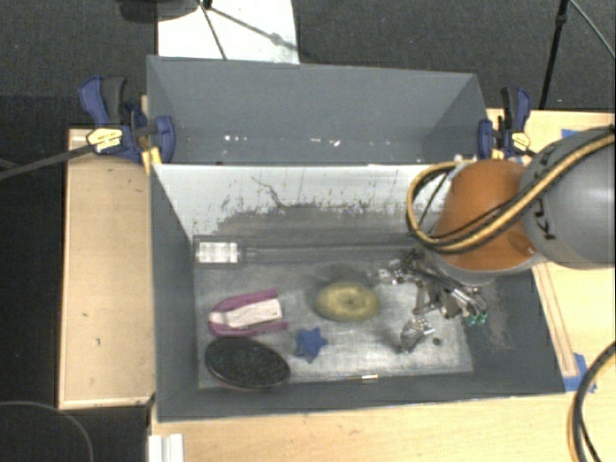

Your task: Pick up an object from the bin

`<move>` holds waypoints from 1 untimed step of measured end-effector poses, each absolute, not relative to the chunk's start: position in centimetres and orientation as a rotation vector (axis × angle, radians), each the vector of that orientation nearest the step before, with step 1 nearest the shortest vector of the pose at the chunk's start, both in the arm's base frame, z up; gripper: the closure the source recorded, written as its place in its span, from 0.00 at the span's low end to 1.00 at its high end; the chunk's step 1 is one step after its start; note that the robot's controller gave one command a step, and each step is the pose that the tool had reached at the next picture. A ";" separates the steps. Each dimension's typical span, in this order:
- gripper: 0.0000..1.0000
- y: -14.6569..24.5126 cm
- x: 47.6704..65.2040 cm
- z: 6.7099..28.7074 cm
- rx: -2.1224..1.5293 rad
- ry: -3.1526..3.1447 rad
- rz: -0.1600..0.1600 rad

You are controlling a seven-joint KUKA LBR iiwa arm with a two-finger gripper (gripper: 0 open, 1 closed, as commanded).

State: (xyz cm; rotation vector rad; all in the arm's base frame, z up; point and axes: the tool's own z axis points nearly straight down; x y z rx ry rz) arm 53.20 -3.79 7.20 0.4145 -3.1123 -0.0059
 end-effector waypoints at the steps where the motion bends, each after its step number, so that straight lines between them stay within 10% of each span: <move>1: 0.00 4.8 59.0 7.3 0.585 -3.094 -0.003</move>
Offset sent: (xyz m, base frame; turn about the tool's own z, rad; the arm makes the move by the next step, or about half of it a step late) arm 0.0553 0.0820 -0.0020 -0.1019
